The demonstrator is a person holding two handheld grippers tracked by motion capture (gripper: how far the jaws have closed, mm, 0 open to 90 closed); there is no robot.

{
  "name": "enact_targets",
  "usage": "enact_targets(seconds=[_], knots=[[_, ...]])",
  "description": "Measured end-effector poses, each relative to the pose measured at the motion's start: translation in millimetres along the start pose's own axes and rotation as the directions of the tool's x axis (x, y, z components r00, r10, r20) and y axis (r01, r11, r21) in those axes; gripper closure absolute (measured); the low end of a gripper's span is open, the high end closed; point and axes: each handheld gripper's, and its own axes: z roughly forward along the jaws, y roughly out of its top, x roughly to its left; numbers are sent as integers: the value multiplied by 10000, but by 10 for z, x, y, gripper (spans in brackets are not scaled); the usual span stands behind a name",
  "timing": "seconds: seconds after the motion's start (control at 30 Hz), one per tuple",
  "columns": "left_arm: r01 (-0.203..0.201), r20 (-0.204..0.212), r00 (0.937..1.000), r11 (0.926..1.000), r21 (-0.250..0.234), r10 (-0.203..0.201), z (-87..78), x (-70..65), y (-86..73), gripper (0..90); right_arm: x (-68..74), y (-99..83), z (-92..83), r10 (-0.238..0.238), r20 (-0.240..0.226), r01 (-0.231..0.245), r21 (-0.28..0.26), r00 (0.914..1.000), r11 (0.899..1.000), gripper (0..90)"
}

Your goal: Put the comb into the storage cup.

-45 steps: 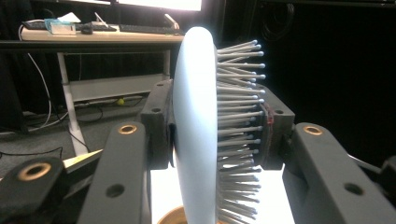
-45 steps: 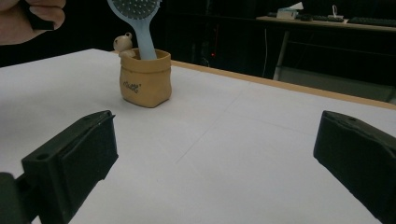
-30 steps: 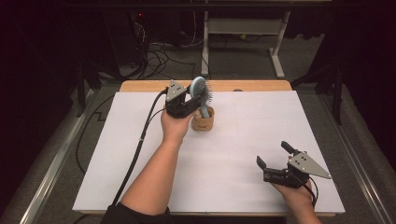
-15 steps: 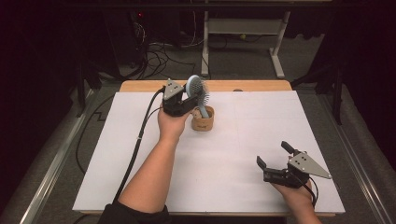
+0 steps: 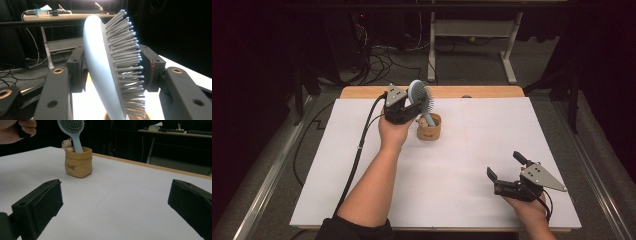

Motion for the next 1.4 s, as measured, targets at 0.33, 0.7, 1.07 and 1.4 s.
enact_targets(seconds=[0.33,0.7,1.07,1.4], knots=[[-120,-11,9999,9998,-174,120,7,59,58,457,-4,1,-2,4,13,-4,-2,10000,10000,3],[33,-232,9997,9993,-381,-42,-9,102,124,428,5,7,-7,-34,-3,34,-55,10000,10000,3],[-242,-220,9995,9988,-416,233,-13,149,173,395,11,5,-3,-47,24,47,1,10000,10000,3],[-664,-405,9971,9964,-518,644,5,186,196,362,12,2,-2,-42,26,42,10,10000,10000,3]])
